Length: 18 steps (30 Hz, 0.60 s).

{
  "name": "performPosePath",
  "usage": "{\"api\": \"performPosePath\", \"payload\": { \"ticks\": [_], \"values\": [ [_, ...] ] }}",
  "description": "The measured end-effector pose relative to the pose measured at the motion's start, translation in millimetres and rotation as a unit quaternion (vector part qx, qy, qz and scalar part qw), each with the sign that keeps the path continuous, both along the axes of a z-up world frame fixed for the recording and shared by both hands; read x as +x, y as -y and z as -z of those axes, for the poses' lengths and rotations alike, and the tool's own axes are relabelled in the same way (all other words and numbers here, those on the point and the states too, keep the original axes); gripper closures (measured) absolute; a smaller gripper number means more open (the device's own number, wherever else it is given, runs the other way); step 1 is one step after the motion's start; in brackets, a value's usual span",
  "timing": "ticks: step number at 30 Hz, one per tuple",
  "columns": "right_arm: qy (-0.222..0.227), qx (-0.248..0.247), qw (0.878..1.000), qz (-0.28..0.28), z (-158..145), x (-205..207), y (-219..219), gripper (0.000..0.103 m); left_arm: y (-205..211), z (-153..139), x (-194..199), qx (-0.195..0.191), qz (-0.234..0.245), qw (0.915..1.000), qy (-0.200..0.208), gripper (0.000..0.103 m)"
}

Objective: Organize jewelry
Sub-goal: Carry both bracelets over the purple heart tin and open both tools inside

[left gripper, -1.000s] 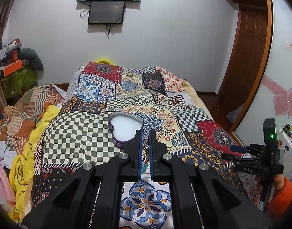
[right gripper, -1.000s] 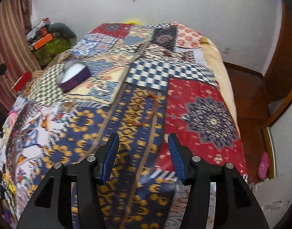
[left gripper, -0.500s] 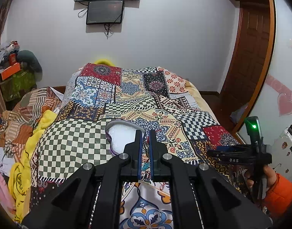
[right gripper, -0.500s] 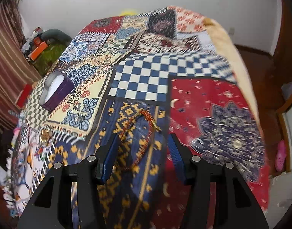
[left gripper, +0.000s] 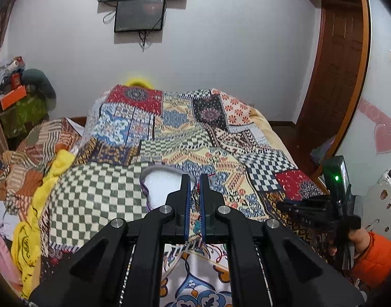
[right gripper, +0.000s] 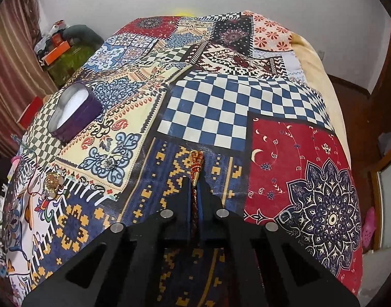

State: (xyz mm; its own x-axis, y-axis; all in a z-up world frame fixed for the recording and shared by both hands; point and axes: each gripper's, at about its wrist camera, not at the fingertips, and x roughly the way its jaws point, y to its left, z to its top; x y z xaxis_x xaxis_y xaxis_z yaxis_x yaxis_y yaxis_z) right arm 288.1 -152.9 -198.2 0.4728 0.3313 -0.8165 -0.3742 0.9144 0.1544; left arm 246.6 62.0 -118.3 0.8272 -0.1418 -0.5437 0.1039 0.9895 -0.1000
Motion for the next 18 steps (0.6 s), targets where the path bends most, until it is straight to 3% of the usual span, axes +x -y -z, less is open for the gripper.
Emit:
{"api": "performPosePath", "payload": {
  "ticks": [10,18],
  "values": [
    [0.050,0.022,0.998,-0.017,-46.5,-4.3,-17.9,0.100,-7.3,-46.8,7.6,0.016,-0.009,0.9985,0.052,0.098],
    [0.083,0.050,0.994,-0.050,-78.3,2.1,-57.0,0.100,-22.9,-53.6,27.6,0.014,-0.027,0.9977,0.060,0.098]
  ]
}}
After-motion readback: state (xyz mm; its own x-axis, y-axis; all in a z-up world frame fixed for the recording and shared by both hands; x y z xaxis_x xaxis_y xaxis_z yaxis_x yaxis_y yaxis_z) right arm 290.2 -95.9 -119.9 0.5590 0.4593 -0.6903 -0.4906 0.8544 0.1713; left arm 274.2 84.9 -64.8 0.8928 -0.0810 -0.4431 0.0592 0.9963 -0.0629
